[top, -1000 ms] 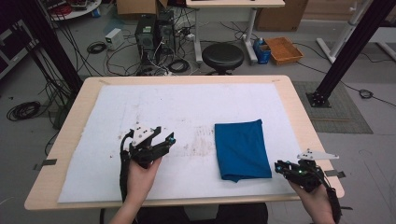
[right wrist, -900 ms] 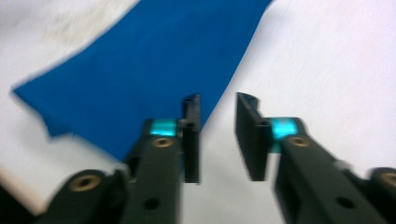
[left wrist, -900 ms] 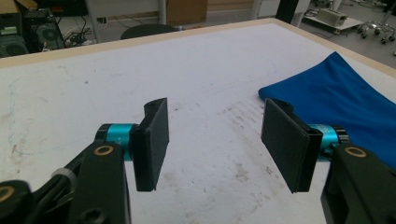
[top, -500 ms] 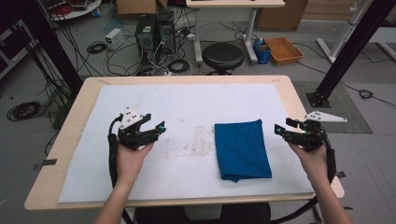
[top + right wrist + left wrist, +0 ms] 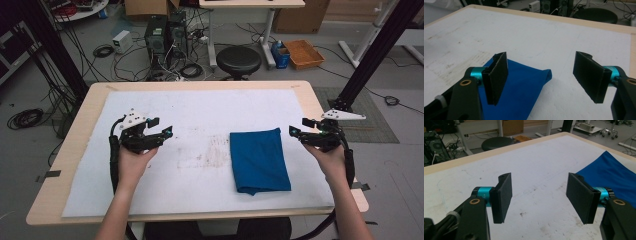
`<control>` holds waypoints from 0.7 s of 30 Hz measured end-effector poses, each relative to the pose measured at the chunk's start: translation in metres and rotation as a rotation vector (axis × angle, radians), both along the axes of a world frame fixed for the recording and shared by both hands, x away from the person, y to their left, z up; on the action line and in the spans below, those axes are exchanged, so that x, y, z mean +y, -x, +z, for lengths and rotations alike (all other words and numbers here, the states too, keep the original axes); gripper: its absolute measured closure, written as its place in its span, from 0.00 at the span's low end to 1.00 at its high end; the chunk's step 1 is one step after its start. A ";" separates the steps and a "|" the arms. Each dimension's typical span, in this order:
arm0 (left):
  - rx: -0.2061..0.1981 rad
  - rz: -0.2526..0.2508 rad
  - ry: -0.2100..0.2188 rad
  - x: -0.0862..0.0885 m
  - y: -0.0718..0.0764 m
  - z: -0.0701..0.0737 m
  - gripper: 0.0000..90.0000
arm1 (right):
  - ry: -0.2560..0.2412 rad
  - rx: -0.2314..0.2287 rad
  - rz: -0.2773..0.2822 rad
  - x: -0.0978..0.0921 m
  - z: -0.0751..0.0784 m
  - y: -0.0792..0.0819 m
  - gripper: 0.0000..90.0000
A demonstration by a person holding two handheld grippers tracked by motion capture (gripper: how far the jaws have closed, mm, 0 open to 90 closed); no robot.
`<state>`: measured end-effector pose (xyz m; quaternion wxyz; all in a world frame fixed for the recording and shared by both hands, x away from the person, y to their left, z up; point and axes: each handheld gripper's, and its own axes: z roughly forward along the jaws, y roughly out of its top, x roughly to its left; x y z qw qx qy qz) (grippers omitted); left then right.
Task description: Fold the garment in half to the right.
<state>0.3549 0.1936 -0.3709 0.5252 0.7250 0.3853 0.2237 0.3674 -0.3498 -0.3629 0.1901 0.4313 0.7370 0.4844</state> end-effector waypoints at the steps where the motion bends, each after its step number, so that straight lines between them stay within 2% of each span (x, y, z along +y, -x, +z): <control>1: 0.003 -0.002 -0.002 0.000 0.000 -0.001 0.42 | 0.000 0.004 0.001 -0.001 -0.001 0.000 0.31; 6: 0.019 -0.009 -0.006 0.001 0.002 -0.004 0.42 | -0.002 0.015 -0.002 -0.003 -0.004 0.000 0.30; 12: 0.028 -0.015 0.012 0.004 0.004 -0.006 0.42 | -0.002 0.014 -0.001 -0.001 -0.003 -0.002 0.30; 21: 0.036 -0.022 0.002 0.003 0.004 -0.008 0.42 | -0.005 0.019 -0.008 -0.003 -0.003 -0.003 0.30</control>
